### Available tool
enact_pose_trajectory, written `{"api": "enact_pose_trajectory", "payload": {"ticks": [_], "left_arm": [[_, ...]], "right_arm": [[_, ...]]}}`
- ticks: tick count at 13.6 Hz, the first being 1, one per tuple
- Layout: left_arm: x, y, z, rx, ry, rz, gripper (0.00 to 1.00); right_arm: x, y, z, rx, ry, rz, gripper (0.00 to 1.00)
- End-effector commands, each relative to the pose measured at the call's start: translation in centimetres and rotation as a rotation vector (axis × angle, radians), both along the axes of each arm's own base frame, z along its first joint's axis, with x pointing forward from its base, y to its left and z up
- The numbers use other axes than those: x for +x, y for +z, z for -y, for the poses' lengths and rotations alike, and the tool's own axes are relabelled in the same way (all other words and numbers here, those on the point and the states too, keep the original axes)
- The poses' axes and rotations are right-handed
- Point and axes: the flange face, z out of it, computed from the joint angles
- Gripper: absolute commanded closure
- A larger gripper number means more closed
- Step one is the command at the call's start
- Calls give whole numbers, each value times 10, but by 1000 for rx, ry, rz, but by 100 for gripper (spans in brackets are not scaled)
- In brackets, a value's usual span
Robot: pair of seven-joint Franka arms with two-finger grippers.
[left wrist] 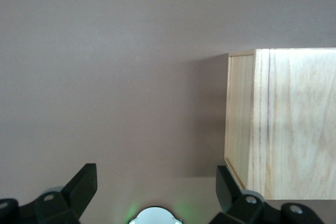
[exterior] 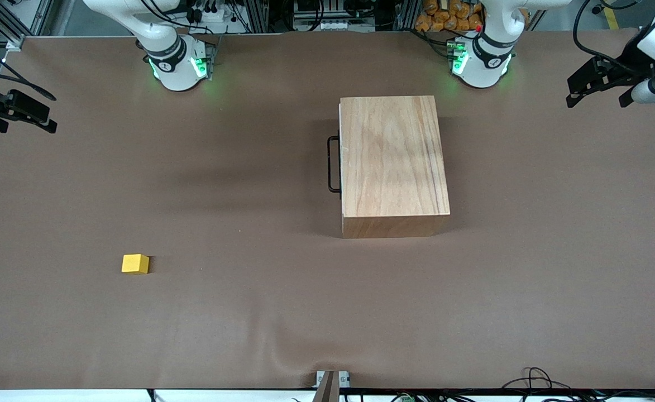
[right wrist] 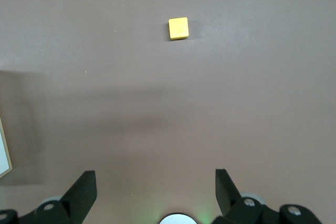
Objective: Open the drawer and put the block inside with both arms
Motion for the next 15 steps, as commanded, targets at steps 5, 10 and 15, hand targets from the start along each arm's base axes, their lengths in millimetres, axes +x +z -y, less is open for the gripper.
{"api": "enact_pose_trajectory", "payload": {"ticks": [5,10,15], "left_arm": [[12,8,9,21,-3,0,0],[31,-7,65,17,5,-21,0],[53,-28,170,-15,11,-55,0]], "right_arm": [[-2,0,5,-14,-5,-1,0],[-3,0,13,-12,-20,-1,0],[-4,2,27,-14,-47,5,0]]}}
